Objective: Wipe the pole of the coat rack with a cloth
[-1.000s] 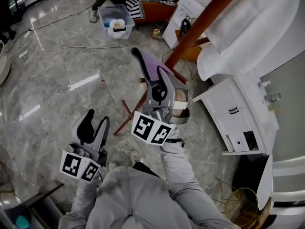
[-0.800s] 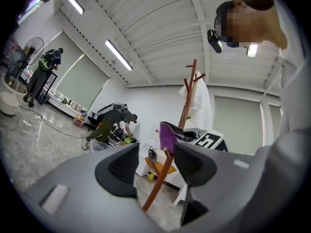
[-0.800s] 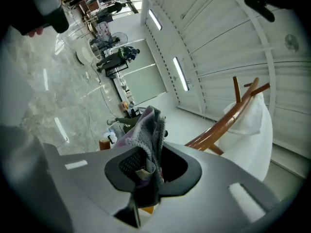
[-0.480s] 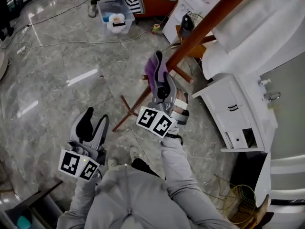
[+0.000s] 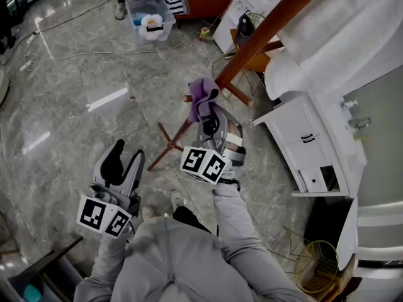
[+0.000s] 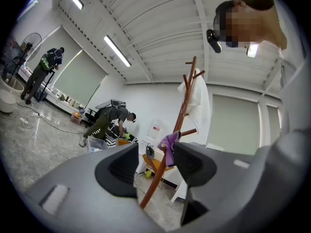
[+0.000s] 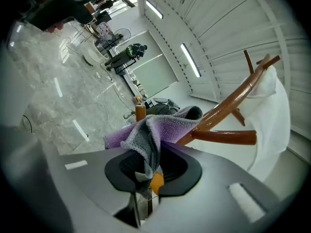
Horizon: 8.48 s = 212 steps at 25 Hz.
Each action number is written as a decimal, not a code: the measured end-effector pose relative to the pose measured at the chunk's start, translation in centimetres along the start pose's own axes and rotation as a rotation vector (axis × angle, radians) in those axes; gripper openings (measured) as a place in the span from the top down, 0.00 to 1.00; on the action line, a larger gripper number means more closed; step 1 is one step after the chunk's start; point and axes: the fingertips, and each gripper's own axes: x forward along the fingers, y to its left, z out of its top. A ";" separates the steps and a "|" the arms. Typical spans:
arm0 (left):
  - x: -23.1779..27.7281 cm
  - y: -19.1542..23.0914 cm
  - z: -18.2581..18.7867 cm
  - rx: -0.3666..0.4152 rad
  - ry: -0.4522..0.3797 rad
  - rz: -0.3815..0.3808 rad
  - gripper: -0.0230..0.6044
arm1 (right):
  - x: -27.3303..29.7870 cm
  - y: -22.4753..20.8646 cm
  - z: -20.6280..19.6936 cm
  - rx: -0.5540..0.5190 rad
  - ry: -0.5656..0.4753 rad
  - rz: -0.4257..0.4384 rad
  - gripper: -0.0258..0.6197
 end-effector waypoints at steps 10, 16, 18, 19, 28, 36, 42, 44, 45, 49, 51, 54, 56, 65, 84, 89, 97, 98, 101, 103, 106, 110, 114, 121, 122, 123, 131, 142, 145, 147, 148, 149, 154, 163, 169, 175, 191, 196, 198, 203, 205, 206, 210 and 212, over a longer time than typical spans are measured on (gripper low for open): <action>0.1 -0.8 -0.4 0.009 0.015 0.000 0.58 | -1.3 1.3 -1.3 0.061 -0.022 0.035 0.88; 0.1 -1.1 -0.6 0.012 0.020 0.006 0.58 | -2.5 1.7 -2.1 0.111 -0.037 0.037 0.88; 0.1 -1.2 -0.6 0.014 0.019 0.007 0.58 | -2.7 2.0 -2.5 0.124 -0.032 0.043 0.88; 0.1 -1.3 -0.7 0.015 0.021 0.007 0.58 | -2.9 2.2 -2.8 0.132 -0.029 0.047 0.88; 0.7 -2.3 -1.3 0.017 0.033 -0.004 0.58 | -4.7 5.5 -5.7 0.156 0.026 0.139 0.88; 1.1 -3.1 -1.6 0.022 0.043 -0.013 0.58 | -6.8 9.0 -7.9 0.167 0.073 0.240 0.88; 1.2 -4.0 -1.8 0.024 0.047 -0.025 0.58 | -8.0 8.8 -8.8 0.182 0.080 0.244 0.88; 1.2 -4.3 -1.8 0.025 0.047 -0.029 0.58 | -8.2 8.1 -9.0 0.212 0.080 0.227 0.88; 1.2 -4.5 -1.8 0.026 0.047 -0.031 0.58 | -8.3 7.6 -9.1 0.233 0.079 0.214 0.88; 1.4 -5.0 -1.7 0.031 0.048 -0.036 0.58 | -8.5 4.0 -9.3 0.344 0.055 0.134 0.88; 1.4 -5.3 -1.7 0.033 0.047 -0.038 0.58 | -8.3 1.7 -9.1 0.423 0.029 0.084 0.88; 1.4 -5.6 -1.8 0.036 0.045 -0.035 0.58 | -7.7 -1.5 -9.0 0.545 -0.004 0.017 0.88; 1.3 -5.6 -1.7 0.041 0.043 -0.030 0.58 | -7.1 -3.2 -9.1 0.606 -0.017 -0.013 0.88; 0.1 -4.8 -0.7 0.072 0.026 0.050 0.58 | -2.6 -6.8 -6.0 0.734 -0.141 -0.025 0.88; -1.2 -3.1 -1.7 0.080 0.043 0.219 0.58 | 2.3 2.2 -4.6 0.709 -0.162 0.247 0.88; -1.2 -3.4 -1.9 0.090 0.052 0.227 0.58 | 2.8 5.4 -6.4 0.705 -0.106 0.312 0.88; -2.3 -3.0 -2.5 0.094 0.063 0.278 0.58 | 3.6 9.8 -8.4 0.697 -0.048 0.386 0.88; -2.5 -3.1 -2.5 0.094 0.064 0.284 0.58 | 3.7 10.3 -8.6 0.692 -0.040 0.398 0.88; -2.7 -3.0 -2.8 0.093 0.069 0.299 0.58 | 3.9 12.3 -9.1 0.666 -0.013 0.439 0.88; -2.8 -2.9 -2.9 0.093 0.073 0.308 0.58 | 3.9 13.7 -9.5 0.652 0.008 0.466 0.88; -2.9 -2.9 -3.0 0.093 0.078 0.319 0.58 | 3.9 15.4 -9.8 0.651 0.031 0.494 0.88; -3.1 -2.7 -2.9 0.098 0.082 0.328 0.58 | 3.8 16.8 -9.7 0.671 0.048 0.519 0.88; -3.0 -2.7 -2.9 0.099 0.086 0.325 0.58 | 3.6 17.4 -9.5 0.690 0.056 0.533 0.88; -2.1 -3.2 -2.8 0.094 0.080 0.283 0.58 | 0.2 19.3 -8.6 0.676 0.049 0.616 0.88; -2.0 -3.2 -2.7 0.095 0.079 0.275 0.58 | -0.4 19.4 -8.5 0.694 0.049 0.624 0.88; -1.9 -3.3 -2.7 0.095 0.077 0.268 0.58 | -1.1 19.3 -8.1 0.714 0.044 0.631 0.88; -1.5 -3.7 -2.3 0.091 0.065 0.223 0.58 | -5.7 14.9 -2.2 0.802 -0.126 0.640 0.88; -1.4 -4.2 -1.2 0.091 0.037 0.164 0.58 | -9.4 6.8 3.2 0.845 -0.320 0.523 0.88; -1.5 -4.3 -0.7 0.095 0.028 0.147 0.58 | -9.9 5.2 3.2 0.853 -0.327 0.481 0.88; -1.5 -4.3 -0.5 0.097 0.022 0.137 0.58 | -10.5 4.3 3.0 0.853 -0.324 0.458 0.88; -1.5 -4.3 -0.4 0.099 0.020 0.132 0.58 | -10.8 3.7 3.0 0.851 -0.320 0.449 0.88; -1.6 -4.3 -0.2 0.100 0.017 0.127 0.58 | -11.2 3.1 3.0 0.850 -0.317 0.439 0.88; -1.9 -4.3 0.4 0.106 0.004 0.109 0.58 | -12.8 0.0 2.9 0.830 -0.336 0.354 0.88; -2.2 -4.1 1.2 0.114 -0.019 0.075 0.58 | -15.0 -4.0 2.0 0.773 -0.329 0.220 0.88; -2.4 -4.0 1.9 0.118 -0.040 0.056 0.58 | -16.0 -5.8 1.0 0.778 -0.321 0.139 0.88; -2.2 -4.2 2.2 0.127 -0.054 0.041 0.58 | -16.6 -6.9 -0.6 0.782 -0.298 0.070 0.88; -1.7 -4.7 2.5 0.135 -0.063 0.010 0.58 | -17.0 -7.6 -3.1 0.835 -0.263 -0.008 0.88; -1.7 -4.4 2.5 0.137 -0.070 0.004 0.58 | -16.9 -7.5 -3.0 0.838 -0.264 -0.012 0.88; -1.6 -4.3 2.4 0.137 -0.076 -0.003 0.58 | -16.9 -7.5 -2.9 0.839 -0.265 -0.014 0.88; -1.4 -4.5 2.8 0.139 -0.075 -0.007 0.58 | -16.9 -7.6 -2.9 0.844 -0.264 -0.020 0.88; -1.2 -4.6 2.8 0.143 -0.076 -0.012 0.58 | -16.9 -7.6 -2.9 0.845 -0.263 -0.021 0.88; -1.2 -4.7 2.8 0.142 -0.075 -0.014 0.58 | -17.0 -7.6 -2.9 0.844 -0.262 -0.021 0.88; -1.3 -4.9 2.8 0.137 -0.068 -0.013 0.58 | -17.2 -7.4 -3.0 0.848 -0.259 -0.018 0.88; -1.4 -4.9 2.6 0.138 -0.066 -0.016 0.58 | -17.3 -7.3 -3.0 0.847 -0.255 -0.017 0.88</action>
